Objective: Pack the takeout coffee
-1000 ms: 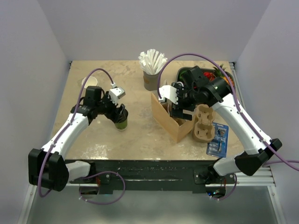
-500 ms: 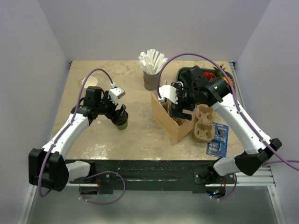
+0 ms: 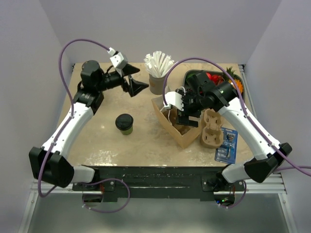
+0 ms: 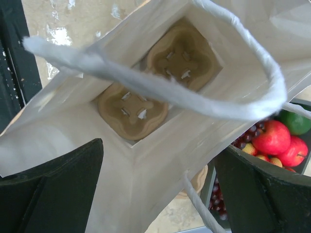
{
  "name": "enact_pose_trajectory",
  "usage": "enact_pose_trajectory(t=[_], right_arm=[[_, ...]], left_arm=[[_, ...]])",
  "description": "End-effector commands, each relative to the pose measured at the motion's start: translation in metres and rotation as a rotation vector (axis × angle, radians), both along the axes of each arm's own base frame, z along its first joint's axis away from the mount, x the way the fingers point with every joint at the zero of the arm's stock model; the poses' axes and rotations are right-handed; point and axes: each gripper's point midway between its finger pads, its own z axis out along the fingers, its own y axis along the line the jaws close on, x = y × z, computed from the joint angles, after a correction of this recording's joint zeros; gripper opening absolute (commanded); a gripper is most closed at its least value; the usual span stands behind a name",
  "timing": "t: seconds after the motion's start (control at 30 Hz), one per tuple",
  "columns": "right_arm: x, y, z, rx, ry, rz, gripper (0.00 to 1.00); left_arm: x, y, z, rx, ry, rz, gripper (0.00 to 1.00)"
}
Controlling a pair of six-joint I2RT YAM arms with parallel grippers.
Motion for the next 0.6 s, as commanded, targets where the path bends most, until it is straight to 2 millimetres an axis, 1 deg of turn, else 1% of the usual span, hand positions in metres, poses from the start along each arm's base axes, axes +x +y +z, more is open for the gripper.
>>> enact_pose_trajectory(t=[0.0,0.07,0.1,0.13,0.17,0.2,0.23,0.27,0.3,0.37,0.57], right_arm=[[-0.005,0.006,0.016,0.055,-0.039,0.061,0.96],[-0.008,0.004,0.016,0.048,-0.033,0.071,0.96],[-0.008,0.005,0.015,0.047,-0.032,0.071,0.96],[-0.008,0.004,0.016,0.049,-0.035,0.071,0.96],[-0.009,0.005,0.016,0.051,-0.029,0.074,0.96],[-0.008,0.006,0.017,0.055,-0.032,0.075,0.96],[-0.008,0.006,0.017,0.055,-0.030,0.074,0.96],[-0.008,0.006,0.016,0.053,-0.028,0.074,0.96],[-0.008,0.006,0.016,0.052,-0.026,0.075,0.96],[-0.008,0.006,0.014,0.050,-0.021,0.075,0.96],[-0.006,0.012,0.010,0.055,0.003,0.079,0.96]], left_arm=[[0.007,-0.037,0.036,-0.114,-0.106,-0.183,0.97],[0.002,-0.051,0.044,-0.123,-0.152,-0.252,0.97],[0.005,-0.058,0.038,-0.123,-0.142,-0.278,0.96],[0.001,-0.065,0.039,-0.123,-0.156,-0.328,0.95],[-0.005,-0.075,0.046,-0.126,-0.170,-0.370,0.95],[-0.001,-0.083,0.037,-0.121,-0.149,-0.395,0.93],[-0.006,-0.088,0.036,-0.118,-0.150,-0.439,0.91],[-0.012,-0.095,0.039,-0.123,-0.153,-0.472,0.90],[-0.013,-0.099,0.036,-0.124,-0.146,-0.494,0.89],[-0.024,-0.106,0.039,-0.130,-0.161,-0.552,0.86],[-0.044,-0.116,0.039,-0.127,-0.174,-0.653,0.79]])
